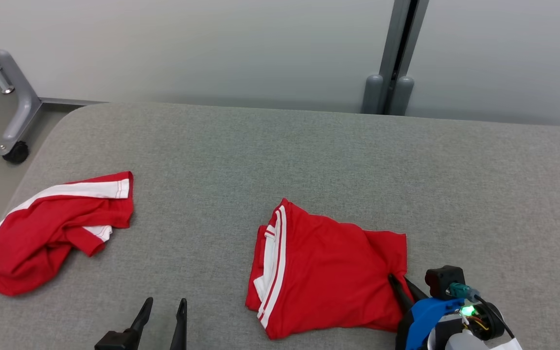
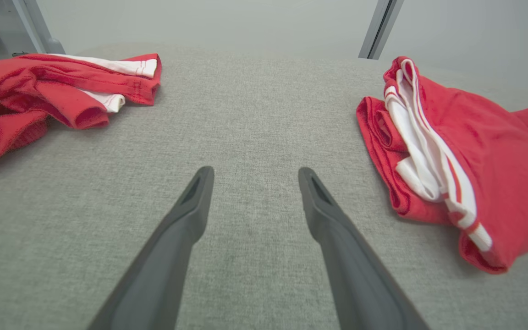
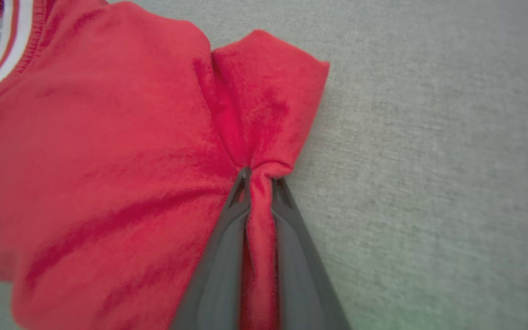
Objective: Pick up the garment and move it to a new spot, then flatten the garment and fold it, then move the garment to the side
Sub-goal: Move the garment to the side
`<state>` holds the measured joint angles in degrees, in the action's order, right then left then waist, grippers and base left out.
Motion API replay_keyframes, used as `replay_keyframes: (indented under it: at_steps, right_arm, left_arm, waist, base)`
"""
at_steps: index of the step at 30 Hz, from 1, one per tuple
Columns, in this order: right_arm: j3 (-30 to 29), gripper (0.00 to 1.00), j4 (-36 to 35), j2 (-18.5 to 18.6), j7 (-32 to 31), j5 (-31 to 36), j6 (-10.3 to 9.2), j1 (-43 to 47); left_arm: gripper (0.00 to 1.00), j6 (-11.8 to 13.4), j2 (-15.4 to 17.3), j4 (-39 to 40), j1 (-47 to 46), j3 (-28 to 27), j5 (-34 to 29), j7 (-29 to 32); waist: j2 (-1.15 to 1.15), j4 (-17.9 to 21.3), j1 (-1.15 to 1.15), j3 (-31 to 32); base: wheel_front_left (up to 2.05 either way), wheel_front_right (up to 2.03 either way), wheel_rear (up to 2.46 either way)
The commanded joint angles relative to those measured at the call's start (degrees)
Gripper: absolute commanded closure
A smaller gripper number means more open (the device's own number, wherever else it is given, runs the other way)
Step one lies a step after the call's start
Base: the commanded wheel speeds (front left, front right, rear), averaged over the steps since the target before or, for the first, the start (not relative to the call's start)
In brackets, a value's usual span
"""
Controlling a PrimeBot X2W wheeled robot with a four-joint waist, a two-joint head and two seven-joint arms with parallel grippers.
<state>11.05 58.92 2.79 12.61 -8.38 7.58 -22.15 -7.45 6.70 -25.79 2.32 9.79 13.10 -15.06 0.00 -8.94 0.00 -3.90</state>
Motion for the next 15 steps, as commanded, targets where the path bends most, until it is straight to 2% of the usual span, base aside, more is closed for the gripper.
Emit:
replay_keyframes:
  at_steps: [1,6,15]
  right_arm:
    - [-0.2,1.00,2.6,0.7,-0.5,0.5,-0.17,1.6]
    - [-4.0,1.00,2.7,0.8,1.6,2.2,-0.39,-0.2]
    - [-6.4,1.00,1.5,0.7,2.3,4.5,-0.36,0.4]
  left_arm:
    - [0.00,-0.1,0.1,0.3,0.4,-0.1,0.1,-0.1]
    - [0.00,-0.1,-0.4,1.4,0.4,-0.2,0.6,-0.1]
    - [0.00,-0.1,-1.2,3.6,-0.8,4.4,0.7,-0.1]
  waist:
    - [0.00,1.0,0.00,0.4]
    - [0.00,6.2,0.00,1.1]
    - [0.00,22.0,0.00,0.6]
  base:
    - [0.00,0.00,0.00]
    - [0.00,0.00,0.00]
    - [0.00,0.00,0.00]
